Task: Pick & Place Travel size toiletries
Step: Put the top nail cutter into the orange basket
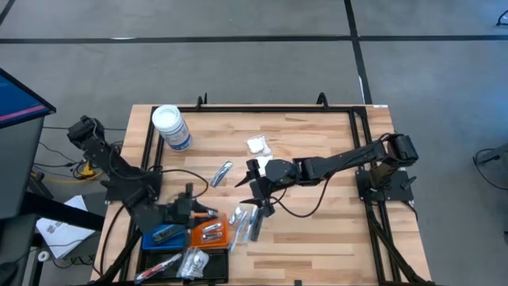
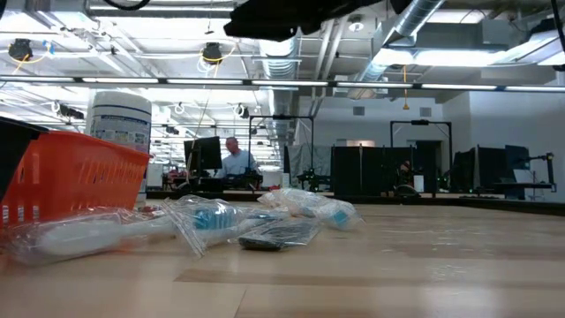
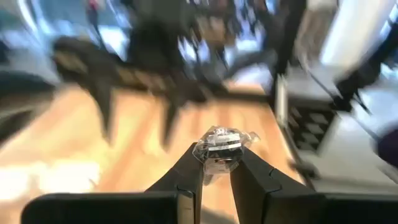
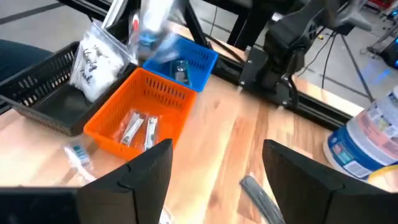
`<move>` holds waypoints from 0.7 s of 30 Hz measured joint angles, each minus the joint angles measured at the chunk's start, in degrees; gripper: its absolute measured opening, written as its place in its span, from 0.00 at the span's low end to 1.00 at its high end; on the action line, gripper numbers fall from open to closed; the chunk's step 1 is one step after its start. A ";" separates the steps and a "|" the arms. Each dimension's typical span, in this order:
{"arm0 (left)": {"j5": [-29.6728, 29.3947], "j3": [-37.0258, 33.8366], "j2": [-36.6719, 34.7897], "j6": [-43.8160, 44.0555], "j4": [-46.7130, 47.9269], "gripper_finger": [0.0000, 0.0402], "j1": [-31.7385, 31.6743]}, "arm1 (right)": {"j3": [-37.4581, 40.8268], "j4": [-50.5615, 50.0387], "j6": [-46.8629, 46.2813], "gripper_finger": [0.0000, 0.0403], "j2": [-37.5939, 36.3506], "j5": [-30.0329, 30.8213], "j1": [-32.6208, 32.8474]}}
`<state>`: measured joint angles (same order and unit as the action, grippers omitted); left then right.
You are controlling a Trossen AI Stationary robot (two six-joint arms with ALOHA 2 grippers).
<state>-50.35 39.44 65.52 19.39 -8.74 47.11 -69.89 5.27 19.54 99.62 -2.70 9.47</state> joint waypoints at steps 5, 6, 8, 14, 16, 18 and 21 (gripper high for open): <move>14.19 10.92 5.41 19.17 29.17 0.12 -4.36 | -0.02 -4.73 1.46 0.59 -2.48 -0.06 0.04; 17.20 13.03 6.95 21.96 33.76 0.12 -5.42 | -0.02 -5.94 1.68 0.59 -3.09 -0.08 0.05; 23.85 16.73 10.10 25.96 41.43 0.12 -7.58 | -0.02 -8.07 1.89 0.59 -4.25 -0.22 0.13; 43.86 23.36 18.14 29.24 53.61 0.12 -13.70 | -0.02 -11.34 1.58 0.59 -5.32 -0.24 0.13; 48.52 24.27 19.93 29.32 55.29 0.12 -15.16 | -0.02 -12.27 1.57 0.59 -5.32 -0.24 0.13; 52.08 24.42 20.78 29.38 57.25 0.12 -16.34 | -0.02 -12.73 1.63 0.59 -5.32 -0.26 0.13; 56.49 24.42 22.31 29.06 58.34 0.12 -17.87 | -0.02 -13.52 1.79 0.59 -5.32 -0.26 0.13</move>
<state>6.14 63.86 87.83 48.45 49.59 29.23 -69.91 -8.25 21.33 94.30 -2.96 9.61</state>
